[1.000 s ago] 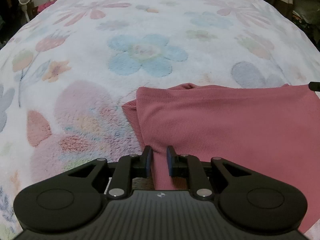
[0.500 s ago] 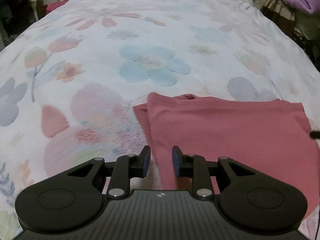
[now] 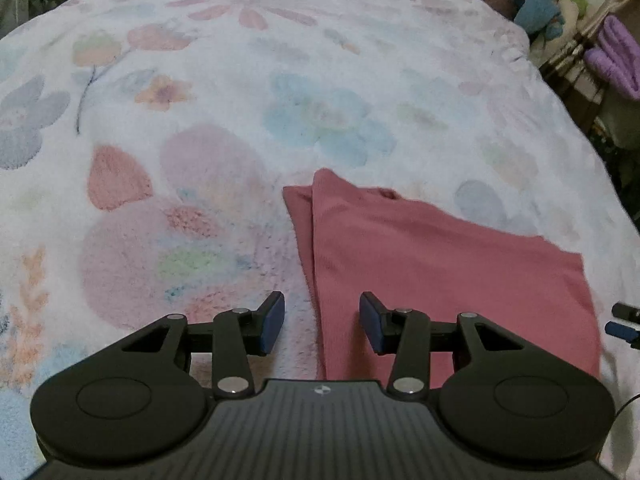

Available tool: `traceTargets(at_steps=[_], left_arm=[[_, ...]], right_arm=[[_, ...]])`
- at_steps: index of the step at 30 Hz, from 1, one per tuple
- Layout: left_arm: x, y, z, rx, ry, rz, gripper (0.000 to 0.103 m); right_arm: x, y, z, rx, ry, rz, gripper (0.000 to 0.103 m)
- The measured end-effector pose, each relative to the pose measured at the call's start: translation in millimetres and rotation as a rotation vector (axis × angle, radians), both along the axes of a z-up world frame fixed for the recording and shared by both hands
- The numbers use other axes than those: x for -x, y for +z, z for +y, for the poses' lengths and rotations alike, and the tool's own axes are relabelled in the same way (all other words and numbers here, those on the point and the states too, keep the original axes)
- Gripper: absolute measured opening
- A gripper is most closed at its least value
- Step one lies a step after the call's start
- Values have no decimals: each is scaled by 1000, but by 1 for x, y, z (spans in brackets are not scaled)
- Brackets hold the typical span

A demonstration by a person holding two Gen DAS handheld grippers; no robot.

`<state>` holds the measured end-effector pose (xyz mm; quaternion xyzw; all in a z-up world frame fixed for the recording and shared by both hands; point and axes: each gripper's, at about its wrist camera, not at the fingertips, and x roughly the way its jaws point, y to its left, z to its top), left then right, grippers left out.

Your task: Fold small clothes

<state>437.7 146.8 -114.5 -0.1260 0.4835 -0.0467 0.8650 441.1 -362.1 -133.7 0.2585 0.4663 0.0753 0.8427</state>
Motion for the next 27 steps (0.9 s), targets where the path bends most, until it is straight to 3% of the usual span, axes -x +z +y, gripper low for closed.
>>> traceTargets(at_steps=[4, 11, 15, 19, 27], left_arm=[[-4, -5, -4, -6, 2, 5, 51], [-13, -8, -14, -63, -11, -8, 51], [-17, -10, -19, -91, -14, 2, 51], [-18, -11, -19, -93, -18, 1, 51], [-17, -3, -20, -104, -65, -2, 32]], right_arm=[[-19, -21, -9, -95, -65, 43, 74], [-51, -54, -12, -216, -108, 40, 72], [-59, -59, -7, -208, -102, 20, 49], [-61, -58, -1, -190, -88, 10, 16], [-52, -5, 24, -130, -11, -93, 11]])
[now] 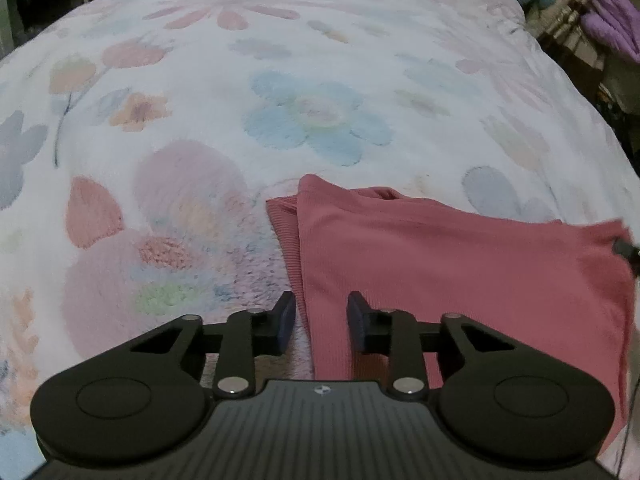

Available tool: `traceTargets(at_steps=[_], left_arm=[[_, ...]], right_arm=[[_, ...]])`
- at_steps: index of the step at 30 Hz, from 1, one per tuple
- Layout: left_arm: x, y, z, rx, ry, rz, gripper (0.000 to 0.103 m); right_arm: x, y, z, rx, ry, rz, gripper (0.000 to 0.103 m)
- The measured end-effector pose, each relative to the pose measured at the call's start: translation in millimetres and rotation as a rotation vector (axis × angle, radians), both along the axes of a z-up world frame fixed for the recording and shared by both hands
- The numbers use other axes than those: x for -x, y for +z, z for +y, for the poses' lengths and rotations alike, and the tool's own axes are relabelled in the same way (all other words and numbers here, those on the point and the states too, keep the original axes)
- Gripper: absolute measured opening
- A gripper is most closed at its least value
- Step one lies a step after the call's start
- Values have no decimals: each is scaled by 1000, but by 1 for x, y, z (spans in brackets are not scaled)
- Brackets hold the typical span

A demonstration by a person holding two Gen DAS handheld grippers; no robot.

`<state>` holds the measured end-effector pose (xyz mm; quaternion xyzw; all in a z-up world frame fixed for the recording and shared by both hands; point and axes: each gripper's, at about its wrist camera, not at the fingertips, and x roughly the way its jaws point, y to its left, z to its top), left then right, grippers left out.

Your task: Fold small clothes

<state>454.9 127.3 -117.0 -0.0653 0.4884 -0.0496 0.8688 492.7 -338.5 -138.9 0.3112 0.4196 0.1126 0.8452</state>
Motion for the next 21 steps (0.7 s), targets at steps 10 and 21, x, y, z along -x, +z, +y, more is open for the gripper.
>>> traceTargets(at_steps=[10, 21], left_arm=[[5, 12, 3, -58, -56, 2, 24], [-3, 12, 30, -32, -70, 36, 24]], right_arm=[[-9, 75, 122, 27, 159, -10, 11], [-47, 65, 284, 163, 290, 68, 10]])
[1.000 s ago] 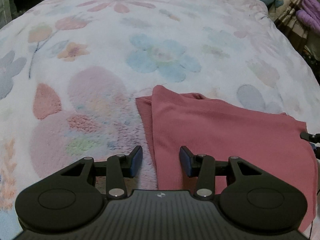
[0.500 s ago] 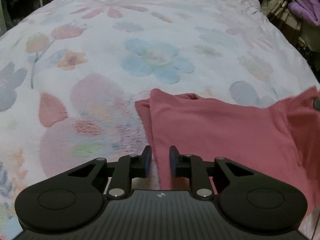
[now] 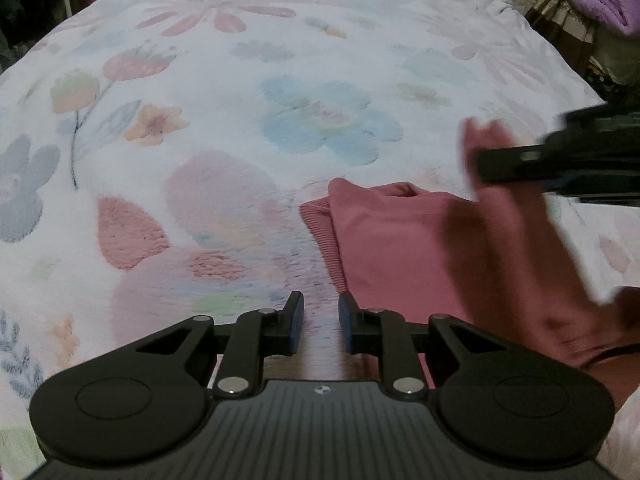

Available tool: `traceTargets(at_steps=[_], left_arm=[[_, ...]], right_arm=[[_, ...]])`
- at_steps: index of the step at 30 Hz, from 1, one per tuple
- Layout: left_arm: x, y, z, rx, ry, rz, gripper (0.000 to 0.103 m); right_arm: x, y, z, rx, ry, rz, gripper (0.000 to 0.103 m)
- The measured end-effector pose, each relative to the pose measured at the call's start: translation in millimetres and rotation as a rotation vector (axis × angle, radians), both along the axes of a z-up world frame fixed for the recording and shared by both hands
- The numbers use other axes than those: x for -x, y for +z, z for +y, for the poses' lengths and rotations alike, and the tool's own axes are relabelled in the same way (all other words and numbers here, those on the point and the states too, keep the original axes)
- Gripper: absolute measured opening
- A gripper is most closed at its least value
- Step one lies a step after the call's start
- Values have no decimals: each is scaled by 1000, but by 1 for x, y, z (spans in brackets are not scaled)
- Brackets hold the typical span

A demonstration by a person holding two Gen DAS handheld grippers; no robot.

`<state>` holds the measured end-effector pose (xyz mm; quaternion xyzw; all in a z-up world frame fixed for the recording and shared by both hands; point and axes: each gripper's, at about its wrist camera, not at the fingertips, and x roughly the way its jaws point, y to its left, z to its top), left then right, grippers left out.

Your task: Fold small clothes

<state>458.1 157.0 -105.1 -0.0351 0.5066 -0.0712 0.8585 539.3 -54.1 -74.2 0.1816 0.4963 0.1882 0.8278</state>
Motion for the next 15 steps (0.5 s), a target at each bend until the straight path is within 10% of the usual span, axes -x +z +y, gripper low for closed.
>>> traceTargets(at_steps=[15], left_arm=[[5, -11, 20, 57, 5, 25, 24]], right_arm=[[-23, -67, 79, 45, 73, 97, 22]])
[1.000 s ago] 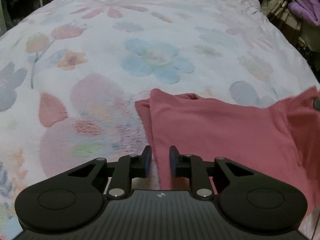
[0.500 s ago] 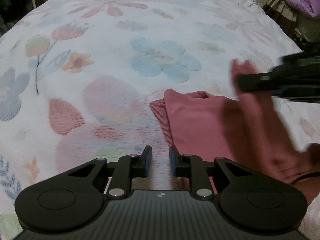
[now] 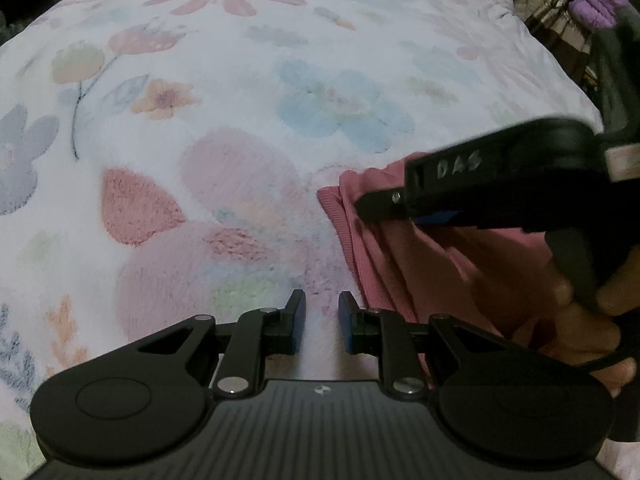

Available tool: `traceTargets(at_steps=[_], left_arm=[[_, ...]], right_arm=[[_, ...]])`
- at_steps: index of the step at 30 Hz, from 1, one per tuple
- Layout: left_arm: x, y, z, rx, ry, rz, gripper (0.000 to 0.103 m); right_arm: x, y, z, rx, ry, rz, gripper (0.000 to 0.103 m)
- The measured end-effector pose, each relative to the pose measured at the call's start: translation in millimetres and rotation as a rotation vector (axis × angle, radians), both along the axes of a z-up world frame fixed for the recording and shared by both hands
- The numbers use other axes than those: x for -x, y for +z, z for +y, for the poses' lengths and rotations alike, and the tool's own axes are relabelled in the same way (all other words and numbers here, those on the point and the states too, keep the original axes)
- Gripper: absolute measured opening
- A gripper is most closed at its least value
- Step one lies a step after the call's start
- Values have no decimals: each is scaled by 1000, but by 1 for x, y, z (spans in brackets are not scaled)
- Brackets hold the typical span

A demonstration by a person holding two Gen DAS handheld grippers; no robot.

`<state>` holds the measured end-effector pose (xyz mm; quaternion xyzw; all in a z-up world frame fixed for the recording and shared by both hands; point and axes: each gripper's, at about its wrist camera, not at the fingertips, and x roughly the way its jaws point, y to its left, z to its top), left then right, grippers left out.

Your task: Fold small clothes

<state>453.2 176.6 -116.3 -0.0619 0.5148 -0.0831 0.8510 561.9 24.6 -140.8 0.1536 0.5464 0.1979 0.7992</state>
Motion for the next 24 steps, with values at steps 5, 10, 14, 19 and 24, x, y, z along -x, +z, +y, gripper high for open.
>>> traceTargets(at_steps=[5, 10, 14, 19, 24], left_arm=[[13, 13, 0, 1, 0, 12, 24], [42, 28, 2, 23, -9, 9, 24], [66, 33, -5, 21, -33, 28, 24], [86, 21, -24, -2, -74, 65, 24], [93, 5, -33, -12, -94, 115, 24]], right_arm=[[26, 36, -14, -65, -8, -14, 35], [80, 85, -53, -209, -45, -71, 47], [125, 96, -89, -156, -32, -137, 47], [151, 66, -106, 66, 35, -221, 45], [144, 37, -112, 13, 49, -207, 41]])
